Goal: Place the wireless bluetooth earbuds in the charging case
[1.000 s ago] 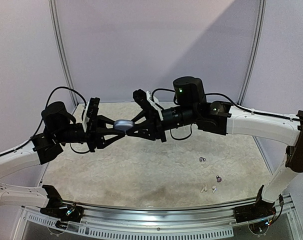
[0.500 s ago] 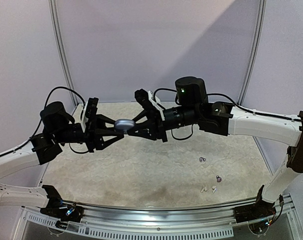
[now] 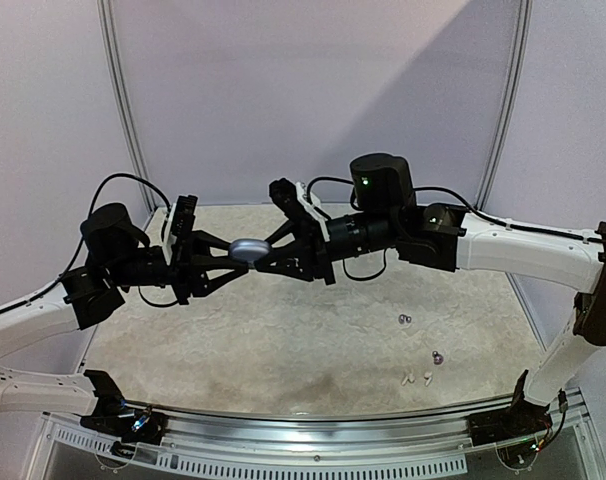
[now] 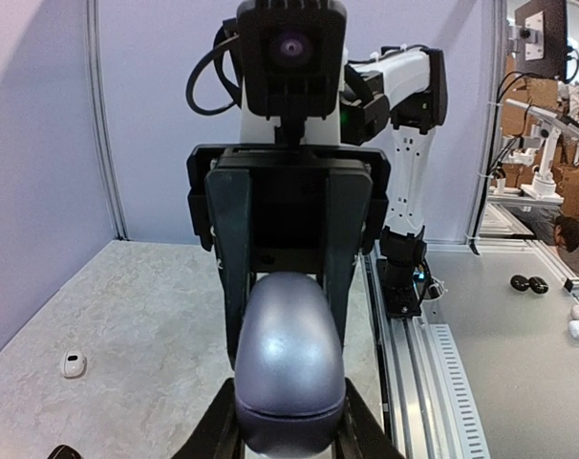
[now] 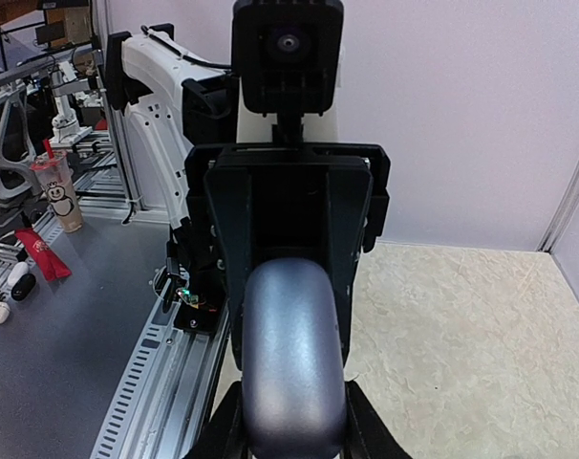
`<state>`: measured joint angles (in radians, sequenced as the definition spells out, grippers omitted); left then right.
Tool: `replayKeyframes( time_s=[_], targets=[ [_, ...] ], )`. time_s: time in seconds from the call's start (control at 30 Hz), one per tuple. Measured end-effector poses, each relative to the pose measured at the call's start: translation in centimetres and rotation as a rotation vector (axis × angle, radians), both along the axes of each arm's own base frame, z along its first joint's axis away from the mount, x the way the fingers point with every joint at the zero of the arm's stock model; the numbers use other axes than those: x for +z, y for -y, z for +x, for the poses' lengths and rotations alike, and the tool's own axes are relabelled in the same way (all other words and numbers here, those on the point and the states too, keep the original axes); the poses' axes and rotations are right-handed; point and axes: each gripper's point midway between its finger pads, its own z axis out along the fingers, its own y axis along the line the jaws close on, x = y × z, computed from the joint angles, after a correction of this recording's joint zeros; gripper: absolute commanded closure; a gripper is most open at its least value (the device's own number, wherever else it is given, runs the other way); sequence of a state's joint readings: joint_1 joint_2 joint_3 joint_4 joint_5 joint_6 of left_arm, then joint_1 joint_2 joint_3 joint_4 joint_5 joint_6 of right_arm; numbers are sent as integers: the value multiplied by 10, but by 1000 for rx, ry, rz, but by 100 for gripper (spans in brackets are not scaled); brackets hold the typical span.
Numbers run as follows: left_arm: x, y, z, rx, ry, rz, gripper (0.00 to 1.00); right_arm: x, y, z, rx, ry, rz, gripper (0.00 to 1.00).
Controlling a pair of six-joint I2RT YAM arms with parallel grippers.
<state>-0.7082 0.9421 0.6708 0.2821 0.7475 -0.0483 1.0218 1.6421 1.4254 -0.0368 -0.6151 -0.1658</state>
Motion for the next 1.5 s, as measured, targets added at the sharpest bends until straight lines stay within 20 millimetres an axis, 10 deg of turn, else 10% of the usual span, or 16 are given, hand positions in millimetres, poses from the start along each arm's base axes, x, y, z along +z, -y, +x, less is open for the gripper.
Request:
replayKeyframes(
  time_s=[0.17,1.5],
  targets=[
    [-2,0,0,0,6,8,100,-2,0,2,-17,-6,-13,55],
    [-24,-6,1,29,267,130,100,-10,-4,13,-75,-87,-52,43]
  ],
)
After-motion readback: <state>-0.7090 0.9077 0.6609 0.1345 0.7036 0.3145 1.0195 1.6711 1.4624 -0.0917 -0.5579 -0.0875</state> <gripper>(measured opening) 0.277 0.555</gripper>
